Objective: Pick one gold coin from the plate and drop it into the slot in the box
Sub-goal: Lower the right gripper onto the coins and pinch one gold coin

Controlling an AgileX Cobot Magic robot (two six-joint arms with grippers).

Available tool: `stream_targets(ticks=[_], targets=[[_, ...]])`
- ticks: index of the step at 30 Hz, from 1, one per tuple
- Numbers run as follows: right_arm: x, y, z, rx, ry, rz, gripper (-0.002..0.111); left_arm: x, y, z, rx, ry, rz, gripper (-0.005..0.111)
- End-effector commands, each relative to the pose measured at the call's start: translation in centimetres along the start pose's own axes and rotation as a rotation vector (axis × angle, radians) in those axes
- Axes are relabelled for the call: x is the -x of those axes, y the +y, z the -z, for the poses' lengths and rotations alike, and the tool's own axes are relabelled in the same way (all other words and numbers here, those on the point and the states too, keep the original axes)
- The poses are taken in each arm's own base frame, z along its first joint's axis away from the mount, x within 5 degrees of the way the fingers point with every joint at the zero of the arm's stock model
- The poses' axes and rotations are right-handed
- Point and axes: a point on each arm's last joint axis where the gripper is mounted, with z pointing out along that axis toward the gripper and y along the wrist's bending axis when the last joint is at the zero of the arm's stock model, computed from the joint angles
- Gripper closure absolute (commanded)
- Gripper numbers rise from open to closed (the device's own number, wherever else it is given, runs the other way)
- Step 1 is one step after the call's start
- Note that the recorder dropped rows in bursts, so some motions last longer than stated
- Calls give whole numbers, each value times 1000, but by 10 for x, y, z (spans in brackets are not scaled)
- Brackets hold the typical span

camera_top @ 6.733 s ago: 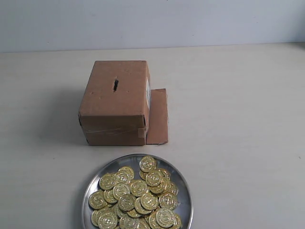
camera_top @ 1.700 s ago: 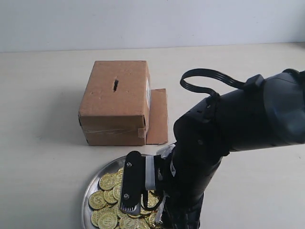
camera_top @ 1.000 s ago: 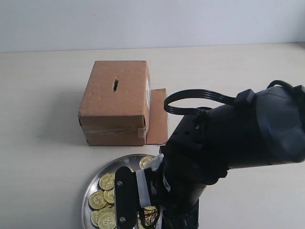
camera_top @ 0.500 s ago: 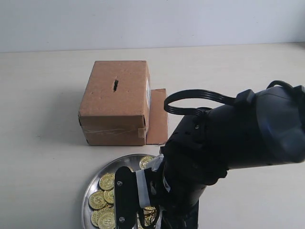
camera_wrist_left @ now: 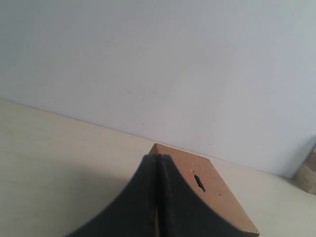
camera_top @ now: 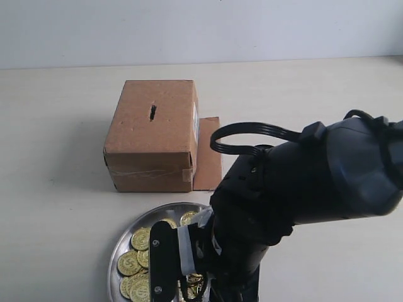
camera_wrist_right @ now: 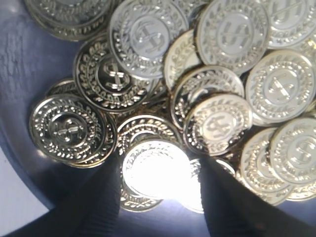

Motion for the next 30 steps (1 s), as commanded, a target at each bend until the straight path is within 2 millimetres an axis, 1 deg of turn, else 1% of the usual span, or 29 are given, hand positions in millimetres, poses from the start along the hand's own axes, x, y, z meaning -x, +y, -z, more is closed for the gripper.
stream_targets(ticks=[1, 13, 17, 23, 30], targets=[[1, 1, -4, 3, -2, -1, 62, 1, -1, 0, -16, -6, -3, 107], [2, 0, -4, -3, -5, 3, 77, 1, -1, 0, -17, -7, -3, 107], [2, 0, 2, -16, -21, 3, 81, 1, -2, 0, -18, -9, -5, 107], [3, -1, 18, -51, -64, -6, 87, 1, -2, 0, -20, -11, -3, 107], [3, -1, 30, -74, -96, -33, 87, 1, -2, 0, -23, -13, -3, 107]])
